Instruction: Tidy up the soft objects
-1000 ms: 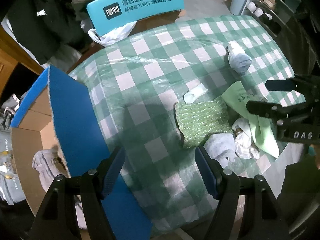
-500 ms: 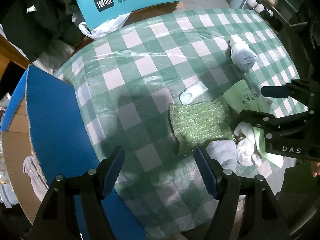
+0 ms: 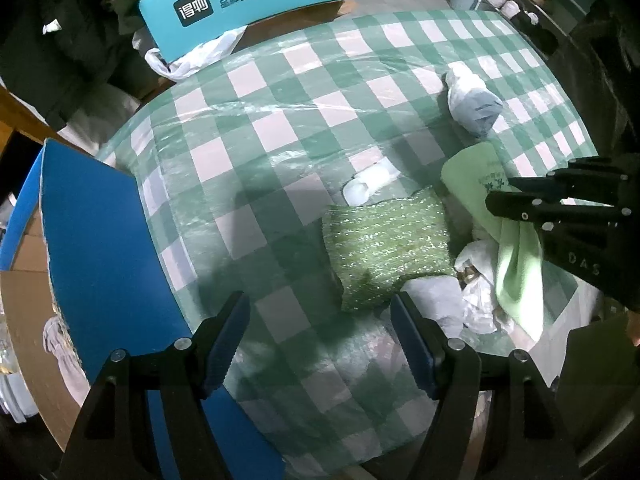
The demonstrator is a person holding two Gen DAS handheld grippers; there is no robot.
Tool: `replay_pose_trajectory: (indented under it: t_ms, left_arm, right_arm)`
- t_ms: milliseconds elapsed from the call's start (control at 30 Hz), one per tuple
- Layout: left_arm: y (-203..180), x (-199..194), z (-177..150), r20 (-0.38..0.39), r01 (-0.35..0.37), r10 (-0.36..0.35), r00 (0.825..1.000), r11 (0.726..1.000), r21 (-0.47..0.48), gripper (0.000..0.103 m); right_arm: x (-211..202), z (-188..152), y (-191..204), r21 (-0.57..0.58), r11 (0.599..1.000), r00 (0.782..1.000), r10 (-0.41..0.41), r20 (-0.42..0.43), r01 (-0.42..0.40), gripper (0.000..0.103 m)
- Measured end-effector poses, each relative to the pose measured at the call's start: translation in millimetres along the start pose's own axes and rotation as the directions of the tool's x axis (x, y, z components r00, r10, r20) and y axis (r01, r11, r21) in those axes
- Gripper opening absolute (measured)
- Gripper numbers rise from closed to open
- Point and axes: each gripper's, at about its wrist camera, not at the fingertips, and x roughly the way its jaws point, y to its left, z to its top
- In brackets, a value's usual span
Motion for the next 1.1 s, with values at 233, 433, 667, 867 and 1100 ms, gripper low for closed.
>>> replay_pose_trajectory:
  t_ms: [233, 433, 667, 867, 1100]
  left_arm:
    - [-8, -4, -5, 0.009, 0.016, -0.016, 1.000, 1.000, 0.020, 0.079]
    - [-16, -1, -7, -0.003, 0.034, -0.034, 0.999, 0.999, 0.025, 0.080]
    - [-27, 5, -8, -0.009, 0.061, -0.061, 0.998, 0.998, 0.029, 0.080]
    - [-39, 11, -9, -0.021, 0.075, -0.075, 0.997, 0.996, 0.037, 0.080]
    - [-48, 25, -8, -0.054, 0.076, -0.074, 0.996, 0.996, 0.037, 0.080]
  right_arm:
    - [-19, -5, 1, 0.003, 1.000, 0.999, 0.010, 0.039, -0.010, 0.012]
    - [-35, -9, 1, -0.001, 1.000, 0.998, 0.015, 0.061, -0.015, 0.009]
    - [-42, -18, 1, -0.003, 1.000, 0.997, 0.029, 0.078, -0.029, 0.006]
    - [-52, -28, -2, 0.004, 1.000, 0.994, 0.030, 0.106, -0.031, 0.005]
    - [-59, -35, -7, 0.018, 0.999, 0.991, 0.034, 0.126, -0.037, 0.005]
